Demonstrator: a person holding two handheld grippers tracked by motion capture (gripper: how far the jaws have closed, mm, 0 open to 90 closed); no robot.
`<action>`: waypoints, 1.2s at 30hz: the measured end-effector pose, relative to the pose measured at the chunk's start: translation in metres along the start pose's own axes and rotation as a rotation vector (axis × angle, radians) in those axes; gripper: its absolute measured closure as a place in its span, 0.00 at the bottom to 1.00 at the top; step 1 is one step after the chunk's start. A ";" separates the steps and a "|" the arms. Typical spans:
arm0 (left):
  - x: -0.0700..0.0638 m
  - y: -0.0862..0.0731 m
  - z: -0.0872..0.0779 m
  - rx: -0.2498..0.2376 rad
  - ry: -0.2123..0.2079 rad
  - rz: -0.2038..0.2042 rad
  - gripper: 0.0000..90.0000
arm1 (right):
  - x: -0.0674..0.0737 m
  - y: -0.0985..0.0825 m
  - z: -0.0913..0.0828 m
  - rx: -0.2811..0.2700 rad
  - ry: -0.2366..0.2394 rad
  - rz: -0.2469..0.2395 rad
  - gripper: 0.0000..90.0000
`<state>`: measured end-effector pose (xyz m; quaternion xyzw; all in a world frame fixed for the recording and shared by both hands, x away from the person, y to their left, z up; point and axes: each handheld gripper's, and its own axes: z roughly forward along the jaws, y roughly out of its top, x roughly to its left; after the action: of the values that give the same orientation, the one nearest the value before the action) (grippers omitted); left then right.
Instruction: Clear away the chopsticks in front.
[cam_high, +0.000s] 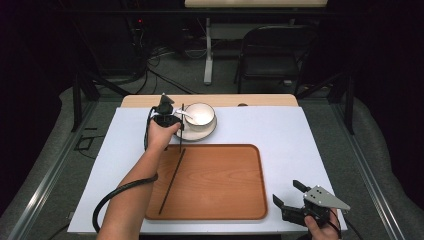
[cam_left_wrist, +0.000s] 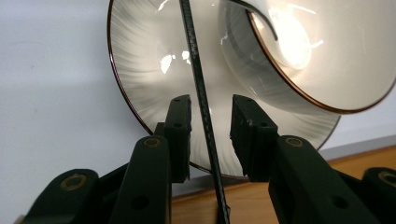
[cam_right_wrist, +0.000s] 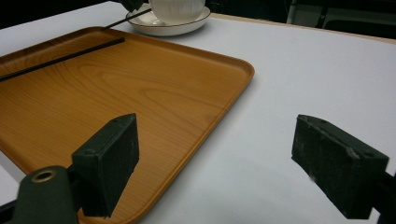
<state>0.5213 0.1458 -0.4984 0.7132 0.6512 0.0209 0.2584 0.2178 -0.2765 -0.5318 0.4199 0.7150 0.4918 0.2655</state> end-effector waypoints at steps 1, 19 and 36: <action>0.000 0.001 0.001 0.000 0.000 -0.007 0.77 | 0.000 0.000 0.000 0.000 0.001 0.001 0.16; 0.007 0.006 0.016 0.038 -0.034 -0.115 0.87 | 0.001 0.000 -0.001 -0.001 -0.001 -0.001 0.16; 0.017 0.008 0.010 0.046 -0.042 -0.170 0.95 | 0.001 0.000 -0.001 -0.002 -0.001 -0.002 0.16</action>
<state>0.5353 0.1584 -0.5091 0.6614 0.7041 -0.0309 0.2565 0.2165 -0.2766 -0.5317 0.4193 0.7147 0.4922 0.2668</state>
